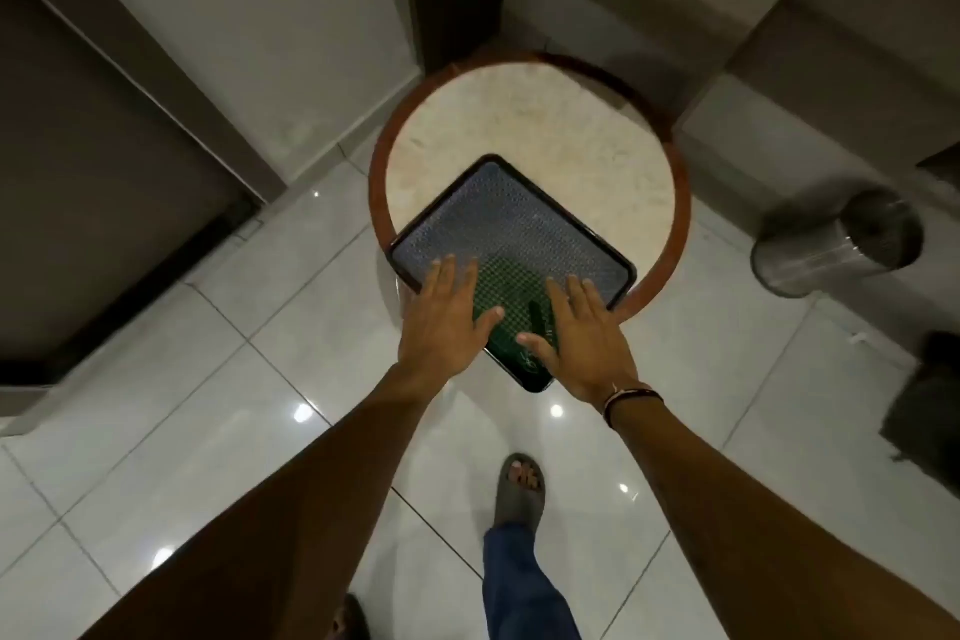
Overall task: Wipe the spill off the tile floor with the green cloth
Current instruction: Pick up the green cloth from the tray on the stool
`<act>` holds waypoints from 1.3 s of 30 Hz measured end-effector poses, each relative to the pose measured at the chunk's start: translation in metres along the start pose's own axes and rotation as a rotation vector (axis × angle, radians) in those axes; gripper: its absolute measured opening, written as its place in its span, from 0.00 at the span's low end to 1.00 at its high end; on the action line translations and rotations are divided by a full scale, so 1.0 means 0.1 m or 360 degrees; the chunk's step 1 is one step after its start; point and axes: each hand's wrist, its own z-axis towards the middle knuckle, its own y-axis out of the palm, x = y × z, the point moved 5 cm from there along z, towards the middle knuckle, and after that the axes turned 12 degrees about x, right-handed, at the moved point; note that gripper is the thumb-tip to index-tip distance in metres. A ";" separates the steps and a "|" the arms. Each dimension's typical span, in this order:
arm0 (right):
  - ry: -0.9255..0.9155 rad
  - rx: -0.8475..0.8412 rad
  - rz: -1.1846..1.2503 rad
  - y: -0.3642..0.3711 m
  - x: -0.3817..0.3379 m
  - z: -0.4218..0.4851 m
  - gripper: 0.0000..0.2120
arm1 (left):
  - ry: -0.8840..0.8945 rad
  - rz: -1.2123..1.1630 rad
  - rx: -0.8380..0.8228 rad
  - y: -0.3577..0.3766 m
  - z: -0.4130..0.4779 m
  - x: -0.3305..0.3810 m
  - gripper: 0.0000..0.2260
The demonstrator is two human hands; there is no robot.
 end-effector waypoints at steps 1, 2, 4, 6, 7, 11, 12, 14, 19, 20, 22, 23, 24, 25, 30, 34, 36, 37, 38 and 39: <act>0.0022 -0.0002 0.0035 0.17 0.06 0.09 0.46 | -0.0008 -0.0072 0.0051 0.16 0.11 -0.04 0.34; 0.0067 -0.0011 0.0058 0.33 0.14 0.19 0.46 | -0.0057 -0.0114 0.0075 0.32 0.21 -0.10 0.31; 0.0112 -0.0009 0.0050 0.60 0.23 0.33 0.44 | -0.0110 -0.0097 0.0105 0.59 0.39 -0.20 0.27; 0.0123 0.0054 -0.0002 0.78 0.26 0.40 0.42 | -0.0154 -0.0113 0.0152 0.78 0.52 -0.25 0.25; 0.0100 0.0101 -0.0040 0.84 0.28 0.43 0.39 | -0.0148 -0.0107 0.0188 0.85 0.58 -0.27 0.24; 0.0117 0.0174 0.0022 0.87 0.25 0.49 0.21 | -0.0194 -0.0208 0.0202 0.94 0.70 -0.32 0.18; 0.0129 0.0188 0.0065 0.84 0.22 0.49 0.17 | -0.0267 -0.0332 0.0166 0.92 0.69 -0.32 0.16; 0.0164 0.0217 0.0168 0.72 0.17 0.44 0.14 | -0.0458 -0.0602 0.0094 0.83 0.63 -0.33 0.13; 0.0242 0.0317 0.0534 0.17 -0.15 -0.08 0.11 | -0.0817 -0.1228 0.0041 0.21 0.03 -0.38 0.13; 0.0238 0.0332 0.0600 0.03 -0.27 -0.26 0.10 | -0.0855 -0.1315 0.0030 0.03 -0.16 -0.40 0.14; 0.0228 0.0347 0.0703 -0.20 -0.53 -0.64 0.10 | -0.0907 -0.1477 0.0003 -0.31 -0.58 -0.47 0.13; 0.0229 0.0343 0.0755 -0.30 -0.68 -0.84 0.10 | -0.0921 -0.1545 -0.0010 -0.48 -0.80 -0.52 0.12; 0.0238 0.0328 0.0801 -0.38 -0.83 -1.04 0.09 | -0.0928 -0.1600 -0.0021 -0.65 -1.03 -0.59 0.12; 0.0250 0.0302 0.0848 -0.44 -1.00 -1.26 0.09 | -0.0922 -0.1630 -0.0026 -0.83 -1.29 -0.66 0.11; 0.0344 0.0344 0.1030 -0.57 -1.70 -2.17 0.10 | -0.0908 -0.1707 -0.0076 -1.44 -2.34 -1.09 0.11; 0.0438 0.0345 0.1217 -0.34 -2.08 -2.78 0.12 | -0.1021 -0.1740 -0.0134 -1.50 -3.02 -1.43 0.14; 0.0593 0.0224 0.1396 -0.05 -2.15 -3.04 0.15 | -0.1072 -0.1731 -0.0209 -1.36 -3.36 -1.58 0.12; 0.0718 0.0132 0.1509 0.14 -2.17 -3.16 0.16 | -0.1100 -0.1716 -0.0233 -1.24 -3.52 -1.67 0.12; 0.0863 0.0040 0.1626 0.35 -2.18 -3.25 0.17 | -0.1119 -0.1693 -0.0246 -1.09 -3.66 -1.77 0.12; 0.1006 -0.0039 0.1715 0.59 -2.18 -3.33 0.18 | -0.1143 -0.1657 -0.0252 -0.92 -3.80 -1.89 0.13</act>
